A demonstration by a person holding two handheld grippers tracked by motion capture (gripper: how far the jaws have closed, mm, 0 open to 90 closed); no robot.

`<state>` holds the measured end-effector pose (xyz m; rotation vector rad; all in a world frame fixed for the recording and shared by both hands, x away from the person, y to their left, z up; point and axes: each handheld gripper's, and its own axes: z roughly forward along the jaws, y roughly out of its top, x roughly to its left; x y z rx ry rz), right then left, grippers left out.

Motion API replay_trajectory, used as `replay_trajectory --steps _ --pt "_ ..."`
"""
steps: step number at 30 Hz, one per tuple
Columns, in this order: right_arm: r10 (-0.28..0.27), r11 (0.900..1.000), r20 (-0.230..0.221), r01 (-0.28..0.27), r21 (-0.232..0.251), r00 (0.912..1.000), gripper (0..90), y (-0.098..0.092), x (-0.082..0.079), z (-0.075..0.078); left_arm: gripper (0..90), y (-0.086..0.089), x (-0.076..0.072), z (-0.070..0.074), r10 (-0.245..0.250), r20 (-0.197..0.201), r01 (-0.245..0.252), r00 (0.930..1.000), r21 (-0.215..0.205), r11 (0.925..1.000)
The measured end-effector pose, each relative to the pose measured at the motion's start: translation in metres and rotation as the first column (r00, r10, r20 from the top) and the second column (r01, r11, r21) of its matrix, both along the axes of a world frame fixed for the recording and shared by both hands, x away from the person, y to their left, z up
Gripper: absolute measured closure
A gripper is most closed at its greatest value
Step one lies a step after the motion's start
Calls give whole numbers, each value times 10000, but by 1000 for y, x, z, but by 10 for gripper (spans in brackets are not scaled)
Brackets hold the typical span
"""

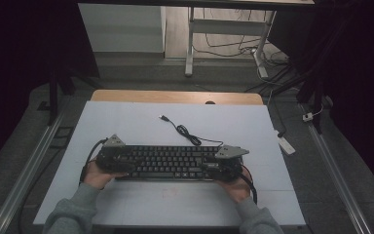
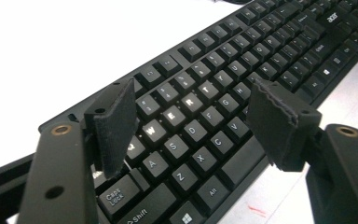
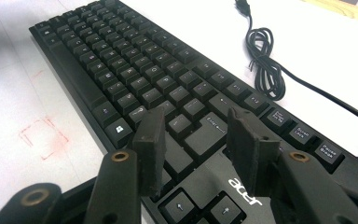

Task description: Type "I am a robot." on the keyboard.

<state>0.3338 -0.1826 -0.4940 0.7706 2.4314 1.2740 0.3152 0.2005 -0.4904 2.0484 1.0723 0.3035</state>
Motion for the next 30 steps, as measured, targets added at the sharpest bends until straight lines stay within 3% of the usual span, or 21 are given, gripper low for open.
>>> replay_trajectory --steps 12,24,30 --pt "-3 10000 -36 3 -30 10000 569 1 0 -1 493 0 2 -3 -12 45 10 10000 303 9995" --pt "6 10000 -59 -7 -60 10000 567 0 0 -1 885 3 2 -12 -85 -242 114 9997 1198 9927" --pt "1 10000 -57 -1 -43 10000 567 0 0 -1 889 2 3 -19 -57 -487 133 9988 1576 9874"
